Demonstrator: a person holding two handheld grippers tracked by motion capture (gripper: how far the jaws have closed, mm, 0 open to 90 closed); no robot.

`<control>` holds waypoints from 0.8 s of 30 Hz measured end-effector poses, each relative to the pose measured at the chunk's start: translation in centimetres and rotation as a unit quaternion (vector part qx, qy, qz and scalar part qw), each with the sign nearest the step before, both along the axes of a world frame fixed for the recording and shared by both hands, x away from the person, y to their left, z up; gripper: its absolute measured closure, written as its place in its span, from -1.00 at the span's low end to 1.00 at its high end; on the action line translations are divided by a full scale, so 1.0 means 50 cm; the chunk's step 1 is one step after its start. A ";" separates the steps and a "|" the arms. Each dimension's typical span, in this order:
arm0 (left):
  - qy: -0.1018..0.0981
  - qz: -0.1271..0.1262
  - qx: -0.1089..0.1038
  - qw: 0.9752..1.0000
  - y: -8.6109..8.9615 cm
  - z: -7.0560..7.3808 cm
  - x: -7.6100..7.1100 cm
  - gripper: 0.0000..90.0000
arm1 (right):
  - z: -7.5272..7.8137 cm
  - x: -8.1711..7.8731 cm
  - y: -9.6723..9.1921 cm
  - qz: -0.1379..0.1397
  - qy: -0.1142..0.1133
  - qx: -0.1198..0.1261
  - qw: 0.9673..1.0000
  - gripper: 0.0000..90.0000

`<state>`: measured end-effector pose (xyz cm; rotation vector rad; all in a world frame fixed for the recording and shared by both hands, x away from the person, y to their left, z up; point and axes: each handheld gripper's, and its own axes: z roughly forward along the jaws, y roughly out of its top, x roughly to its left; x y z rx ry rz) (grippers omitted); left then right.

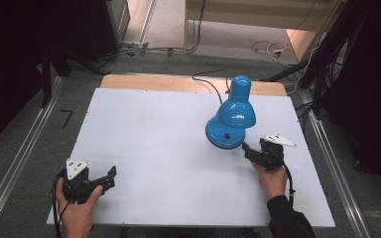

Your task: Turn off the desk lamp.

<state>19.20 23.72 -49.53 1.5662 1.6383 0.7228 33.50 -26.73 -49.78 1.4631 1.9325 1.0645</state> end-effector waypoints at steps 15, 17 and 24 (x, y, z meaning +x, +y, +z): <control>0.001 0.001 0.000 1.000 0.000 -0.001 -0.001 -0.84 | 0.008 -0.033 -0.036 0.000 0.001 0.016 1.000 -0.49; 0.001 0.001 0.001 1.000 0.000 -0.001 -0.001 -0.84 | 0.010 -0.037 -0.041 0.001 -0.001 0.017 1.000 -0.49; 0.001 0.001 0.000 1.000 0.000 -0.001 -0.001 -0.84 | 0.018 -0.050 -0.055 0.001 -0.006 0.022 1.000 -0.49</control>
